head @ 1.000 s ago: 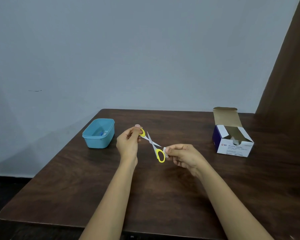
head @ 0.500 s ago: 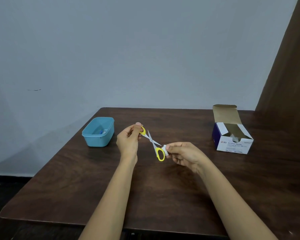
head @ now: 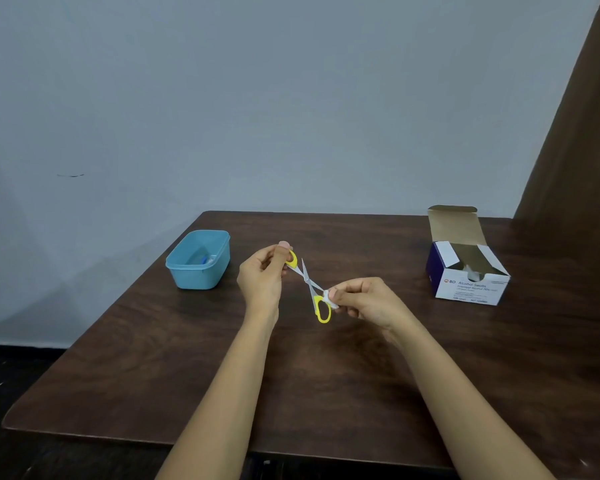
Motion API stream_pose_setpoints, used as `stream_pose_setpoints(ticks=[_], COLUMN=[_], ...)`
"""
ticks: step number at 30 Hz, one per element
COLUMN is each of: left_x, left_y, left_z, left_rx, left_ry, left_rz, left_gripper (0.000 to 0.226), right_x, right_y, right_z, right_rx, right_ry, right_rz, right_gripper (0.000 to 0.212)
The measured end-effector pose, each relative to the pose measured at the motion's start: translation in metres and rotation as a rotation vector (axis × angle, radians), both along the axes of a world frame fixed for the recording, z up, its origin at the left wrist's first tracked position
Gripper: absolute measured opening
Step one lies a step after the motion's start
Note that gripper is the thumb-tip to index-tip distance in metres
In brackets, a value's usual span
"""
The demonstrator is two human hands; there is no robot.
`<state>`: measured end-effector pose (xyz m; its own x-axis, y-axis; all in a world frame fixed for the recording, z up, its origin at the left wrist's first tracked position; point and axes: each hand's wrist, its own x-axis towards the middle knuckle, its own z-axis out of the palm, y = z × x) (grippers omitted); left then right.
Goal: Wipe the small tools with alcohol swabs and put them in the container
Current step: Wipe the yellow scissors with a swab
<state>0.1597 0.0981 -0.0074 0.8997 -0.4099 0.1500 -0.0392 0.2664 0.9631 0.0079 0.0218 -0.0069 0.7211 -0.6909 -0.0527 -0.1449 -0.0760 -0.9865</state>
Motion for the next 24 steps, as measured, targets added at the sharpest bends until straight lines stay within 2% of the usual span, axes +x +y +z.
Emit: stream_pose_setpoints(ticks=[4, 10, 16, 24], left_x=[-0.0023, -0.0031, -0.0056, -0.0084], left_y=[0.0, 0.001, 0.0023, 0.0029], left_z=[0.0011, 0.001, 0.0016, 0.0026], left_rx=[-0.004, -0.005, 0.004, 0.018], left_ry=[-0.017, -0.03, -0.049, -0.12], left_rz=[-0.009, -0.001, 0.008, 0.058], left_gripper=[0.013, 0.013, 0.01, 0.011], right_x=[0.0013, 0.0012, 0.0027, 0.0018], right_y=[-0.0005, -0.0001, 0.0006, -0.0007], right_z=[-0.0007, -0.0039, -0.0073, -0.0062], right_rx=[-0.075, -0.106, -0.19, -0.093], right_ry=[-0.017, 0.027, 0.07, 0.057], right_rz=[-0.067, -0.016, 0.013, 0.081], right_gripper=[0.009, 0.006, 0.013, 0.008])
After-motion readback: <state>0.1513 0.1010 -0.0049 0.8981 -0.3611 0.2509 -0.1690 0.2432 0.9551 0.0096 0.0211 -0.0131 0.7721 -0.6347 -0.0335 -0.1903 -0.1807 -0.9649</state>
